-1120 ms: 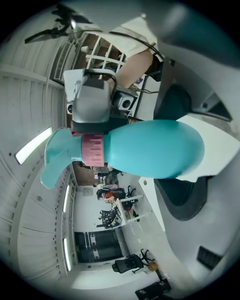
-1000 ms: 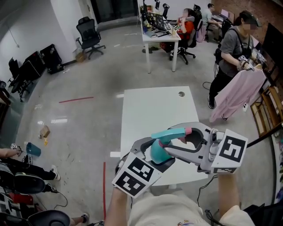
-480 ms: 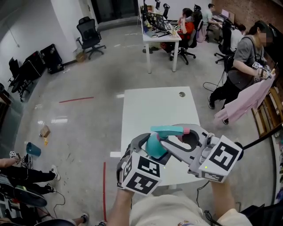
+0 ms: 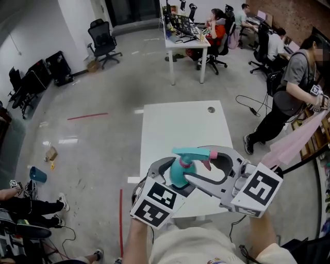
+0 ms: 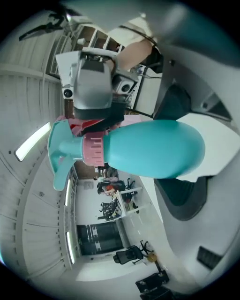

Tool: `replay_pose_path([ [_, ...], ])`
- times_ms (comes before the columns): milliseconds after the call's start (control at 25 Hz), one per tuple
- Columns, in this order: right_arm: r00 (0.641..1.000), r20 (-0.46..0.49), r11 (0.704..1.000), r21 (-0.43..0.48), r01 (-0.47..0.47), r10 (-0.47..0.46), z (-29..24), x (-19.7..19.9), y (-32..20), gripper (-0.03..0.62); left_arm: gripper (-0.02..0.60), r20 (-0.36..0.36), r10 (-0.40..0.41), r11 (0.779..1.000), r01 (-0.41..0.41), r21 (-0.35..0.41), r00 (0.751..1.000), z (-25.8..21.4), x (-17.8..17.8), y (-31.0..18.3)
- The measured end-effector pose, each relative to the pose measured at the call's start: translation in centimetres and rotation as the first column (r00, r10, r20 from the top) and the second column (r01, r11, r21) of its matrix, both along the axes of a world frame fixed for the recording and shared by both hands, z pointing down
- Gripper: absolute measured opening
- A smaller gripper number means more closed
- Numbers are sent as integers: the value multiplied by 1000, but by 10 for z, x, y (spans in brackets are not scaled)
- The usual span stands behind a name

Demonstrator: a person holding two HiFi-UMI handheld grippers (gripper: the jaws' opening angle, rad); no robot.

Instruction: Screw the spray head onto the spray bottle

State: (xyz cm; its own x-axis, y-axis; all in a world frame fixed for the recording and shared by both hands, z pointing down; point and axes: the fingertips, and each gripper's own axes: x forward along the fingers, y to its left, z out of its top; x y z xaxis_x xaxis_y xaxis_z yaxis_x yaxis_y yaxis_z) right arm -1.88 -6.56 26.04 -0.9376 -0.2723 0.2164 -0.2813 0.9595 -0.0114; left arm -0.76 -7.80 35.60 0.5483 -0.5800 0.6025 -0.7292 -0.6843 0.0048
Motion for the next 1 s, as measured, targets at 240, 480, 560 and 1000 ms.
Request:
replay_pose_path([
  [240, 992, -15, 990, 63, 129, -129, -12, -4, 6, 226, 373, -2, 73, 997, -73, 4, 997, -5, 3, 13],
  [480, 1000, -23, 996, 88, -4, 6, -4, -10, 0, 133, 373, 47, -32, 999, 31, 25, 998, 2, -4, 3],
  [560, 993, -37, 989, 94, -111, 115, 0, -12, -6, 133, 373, 82, -104, 994, 100, 45, 991, 6, -10, -3],
  [1000, 998, 57, 997, -80, -15, 19, 1, 5, 16, 258, 373, -86, 20, 999, -22, -24, 996, 10, 1, 1],
])
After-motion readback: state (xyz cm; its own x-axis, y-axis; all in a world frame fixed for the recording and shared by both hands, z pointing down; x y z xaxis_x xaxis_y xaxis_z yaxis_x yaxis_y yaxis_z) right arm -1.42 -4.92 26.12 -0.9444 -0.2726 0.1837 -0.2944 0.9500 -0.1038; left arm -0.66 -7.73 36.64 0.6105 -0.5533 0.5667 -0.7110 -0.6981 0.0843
